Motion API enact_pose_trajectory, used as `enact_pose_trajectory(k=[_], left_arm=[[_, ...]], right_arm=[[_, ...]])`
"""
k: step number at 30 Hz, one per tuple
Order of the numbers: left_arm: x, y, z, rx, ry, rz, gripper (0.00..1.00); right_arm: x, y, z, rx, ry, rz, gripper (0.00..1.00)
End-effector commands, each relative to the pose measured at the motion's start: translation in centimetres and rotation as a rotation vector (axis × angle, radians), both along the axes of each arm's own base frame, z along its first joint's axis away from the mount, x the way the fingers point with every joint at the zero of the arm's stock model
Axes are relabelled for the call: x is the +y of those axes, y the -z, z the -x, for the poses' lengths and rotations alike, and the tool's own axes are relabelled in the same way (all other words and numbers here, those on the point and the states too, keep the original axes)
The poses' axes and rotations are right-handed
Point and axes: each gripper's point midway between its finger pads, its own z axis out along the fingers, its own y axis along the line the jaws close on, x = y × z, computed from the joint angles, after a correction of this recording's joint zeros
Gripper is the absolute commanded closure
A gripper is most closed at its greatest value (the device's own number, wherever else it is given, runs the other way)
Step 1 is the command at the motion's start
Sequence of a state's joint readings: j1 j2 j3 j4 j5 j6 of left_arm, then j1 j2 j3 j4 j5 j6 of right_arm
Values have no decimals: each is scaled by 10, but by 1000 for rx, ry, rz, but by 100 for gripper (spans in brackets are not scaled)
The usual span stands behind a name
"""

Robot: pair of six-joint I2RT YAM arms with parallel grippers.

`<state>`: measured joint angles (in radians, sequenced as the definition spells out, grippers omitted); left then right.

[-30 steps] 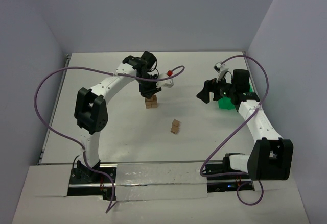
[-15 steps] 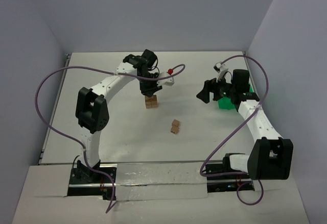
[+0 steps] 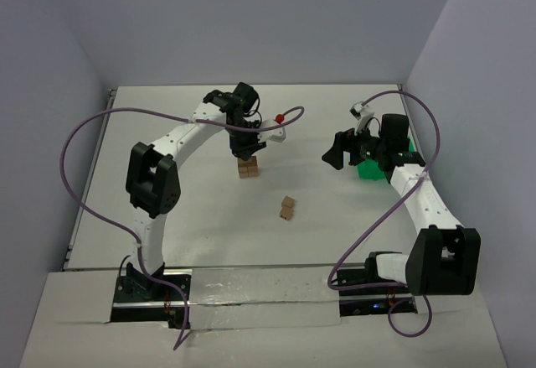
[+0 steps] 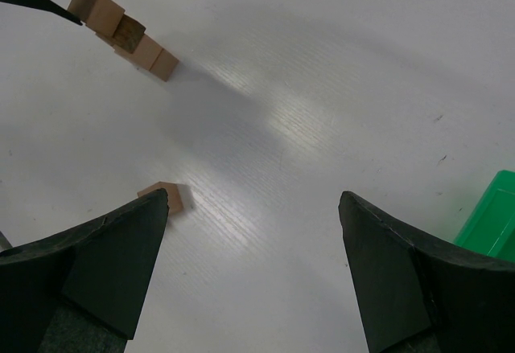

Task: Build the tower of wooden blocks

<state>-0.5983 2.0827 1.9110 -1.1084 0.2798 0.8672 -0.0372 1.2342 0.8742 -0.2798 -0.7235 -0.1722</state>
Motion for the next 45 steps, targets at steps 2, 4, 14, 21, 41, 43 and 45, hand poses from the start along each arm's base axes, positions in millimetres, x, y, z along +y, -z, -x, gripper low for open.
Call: enact_pose_trajectory(k=[2, 4, 14, 21, 41, 43, 45], left_arm=[[-2, -6, -7, -18, -15, 15, 63], [-2, -7, -7, -19, -14, 15, 61], [-2, -9, -6, -20, -10, 21, 39], [-8, -28, -9, -37, -15, 61, 27], [31, -166, 90, -8, 34, 529, 24], [37, -169, 99, 17, 38, 582, 24], [41, -171, 102, 25, 30, 611, 24]], right_arm=[[2, -5, -5, -26, -5, -18, 7], [2, -5, -5, -25, -6, -18, 7], [3, -3, -5, -17, -11, -22, 7], [6, -5, -3, -25, -23, -6, 7], [92, 30, 79, -277, -1040, 530, 13], [103, 38, 85, -312, -1137, 552, 14], [109, 47, 86, -340, -1208, 586, 14]])
